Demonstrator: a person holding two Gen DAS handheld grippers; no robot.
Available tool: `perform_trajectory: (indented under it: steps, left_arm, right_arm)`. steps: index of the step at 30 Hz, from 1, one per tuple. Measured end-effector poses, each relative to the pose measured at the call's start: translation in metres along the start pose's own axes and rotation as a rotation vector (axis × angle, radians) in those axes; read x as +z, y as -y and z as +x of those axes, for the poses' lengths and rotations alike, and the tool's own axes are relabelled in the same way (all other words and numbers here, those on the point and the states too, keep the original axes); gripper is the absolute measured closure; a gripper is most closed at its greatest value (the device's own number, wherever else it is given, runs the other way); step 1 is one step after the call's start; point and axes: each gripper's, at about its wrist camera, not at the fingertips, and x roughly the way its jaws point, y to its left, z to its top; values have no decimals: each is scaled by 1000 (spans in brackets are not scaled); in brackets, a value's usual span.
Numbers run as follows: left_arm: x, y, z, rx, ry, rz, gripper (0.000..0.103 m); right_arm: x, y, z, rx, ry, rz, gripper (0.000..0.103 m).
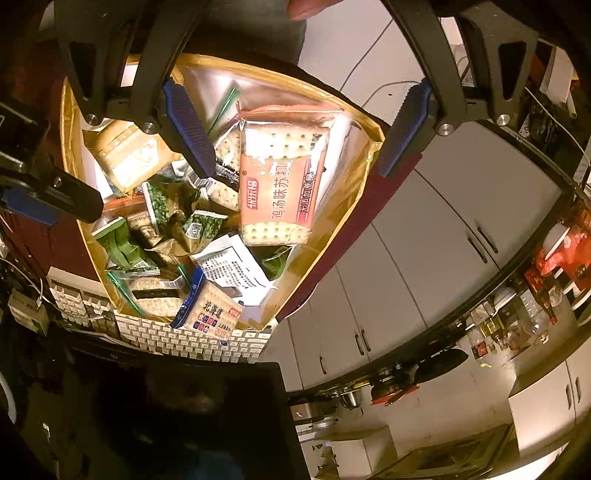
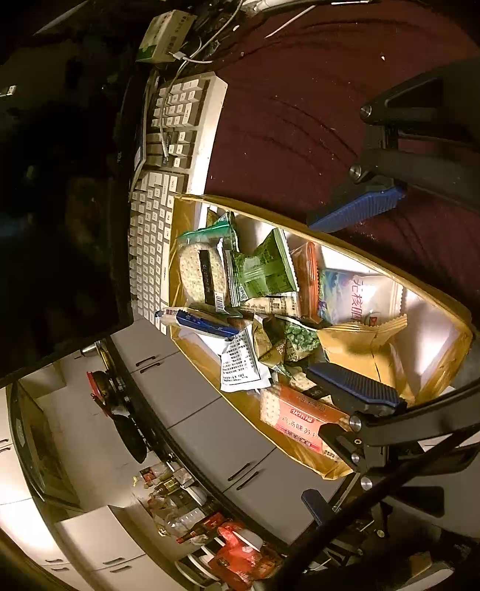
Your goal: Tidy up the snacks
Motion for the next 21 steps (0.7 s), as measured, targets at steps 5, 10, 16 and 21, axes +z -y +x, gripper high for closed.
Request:
perform_trajectory:
  steps: [5, 10, 16, 21]
  left_arm:
    - [0, -5, 2, -3, -5, -10, 13]
    - [-1, -7, 5, -1, -17, -17, 13]
    - [-1, -8, 6, -2, -20, -19, 13]
    - [-1, -11, 6, 1, -22, -24, 13]
  right_arm:
    - [-1, -3, 1, -13, 1, -6, 30]
    - [-2, -6, -1, -28, 12, -13, 30]
    - [-3, -7, -1, -43, 12, -16, 30]
    - [-4, -7, -3, -46, 18, -11, 30]
